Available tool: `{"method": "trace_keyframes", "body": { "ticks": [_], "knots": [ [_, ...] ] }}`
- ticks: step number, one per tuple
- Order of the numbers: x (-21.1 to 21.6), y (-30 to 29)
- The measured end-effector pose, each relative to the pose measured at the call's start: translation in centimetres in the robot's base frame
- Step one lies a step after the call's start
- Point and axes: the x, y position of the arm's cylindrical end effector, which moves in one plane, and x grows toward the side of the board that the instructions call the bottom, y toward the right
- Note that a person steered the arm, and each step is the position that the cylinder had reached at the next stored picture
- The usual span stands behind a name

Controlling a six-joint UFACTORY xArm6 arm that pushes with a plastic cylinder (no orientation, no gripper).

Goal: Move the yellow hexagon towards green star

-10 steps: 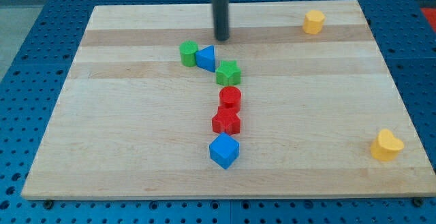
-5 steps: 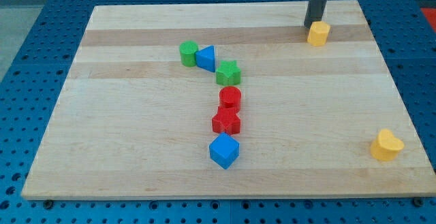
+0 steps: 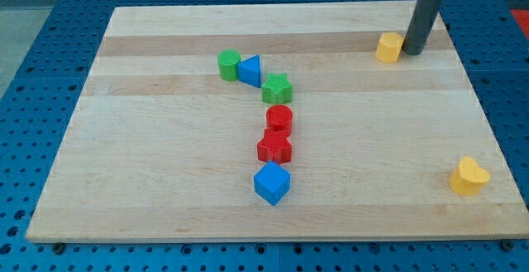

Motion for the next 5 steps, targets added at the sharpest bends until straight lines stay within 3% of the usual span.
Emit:
{"method": "trace_keyframes", "body": {
  "ticks": [2, 3, 5],
  "knots": [
    [-2.1, 0.2],
    [-1.1, -1.7],
    [4.7, -7.2]
  ]
}}
